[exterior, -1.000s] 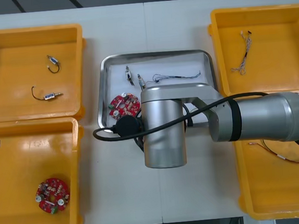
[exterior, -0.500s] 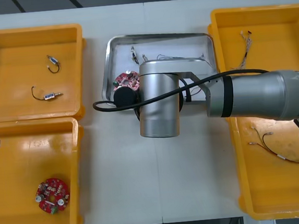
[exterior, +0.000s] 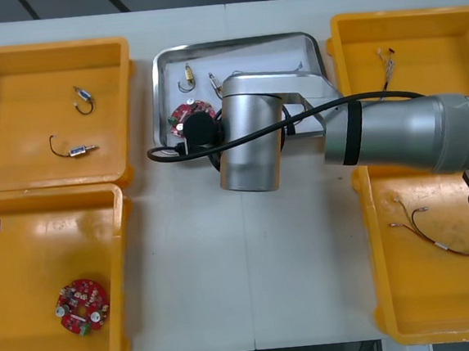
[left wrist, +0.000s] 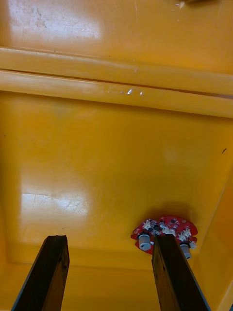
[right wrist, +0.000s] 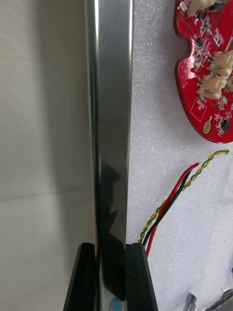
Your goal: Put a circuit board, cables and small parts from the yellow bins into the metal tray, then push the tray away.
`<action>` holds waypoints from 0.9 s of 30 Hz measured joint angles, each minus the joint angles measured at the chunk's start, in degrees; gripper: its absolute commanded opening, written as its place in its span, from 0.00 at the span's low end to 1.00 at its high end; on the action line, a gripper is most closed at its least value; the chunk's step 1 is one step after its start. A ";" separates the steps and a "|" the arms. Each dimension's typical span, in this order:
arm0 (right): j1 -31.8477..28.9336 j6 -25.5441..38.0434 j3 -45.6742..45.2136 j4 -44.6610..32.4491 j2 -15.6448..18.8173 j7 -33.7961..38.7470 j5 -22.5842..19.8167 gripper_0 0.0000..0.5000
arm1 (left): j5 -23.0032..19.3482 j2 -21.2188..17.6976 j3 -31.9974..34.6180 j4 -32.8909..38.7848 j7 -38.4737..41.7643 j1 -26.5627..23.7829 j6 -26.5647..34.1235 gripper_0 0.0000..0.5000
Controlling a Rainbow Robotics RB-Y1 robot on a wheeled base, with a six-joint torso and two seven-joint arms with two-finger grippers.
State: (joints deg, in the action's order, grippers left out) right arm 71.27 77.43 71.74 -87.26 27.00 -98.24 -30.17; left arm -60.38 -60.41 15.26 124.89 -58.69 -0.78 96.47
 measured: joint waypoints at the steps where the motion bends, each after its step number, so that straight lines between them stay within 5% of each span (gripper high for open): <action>1: 0.13 -0.29 0.00 0.16 0.00 0.00 0.00 0.00 | 0.00 0.00 0.00 0.00 0.00 0.00 0.00 1.00; 27: 4.81 -22.31 0.00 18.48 -1.75 -3.80 0.00 0.00 | -0.01 0.00 0.00 -0.02 0.00 0.00 0.00 1.00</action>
State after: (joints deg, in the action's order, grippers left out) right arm 76.08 55.12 71.75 -68.79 25.24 -102.04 -30.17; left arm -60.39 -60.41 15.26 124.87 -58.69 -0.78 96.47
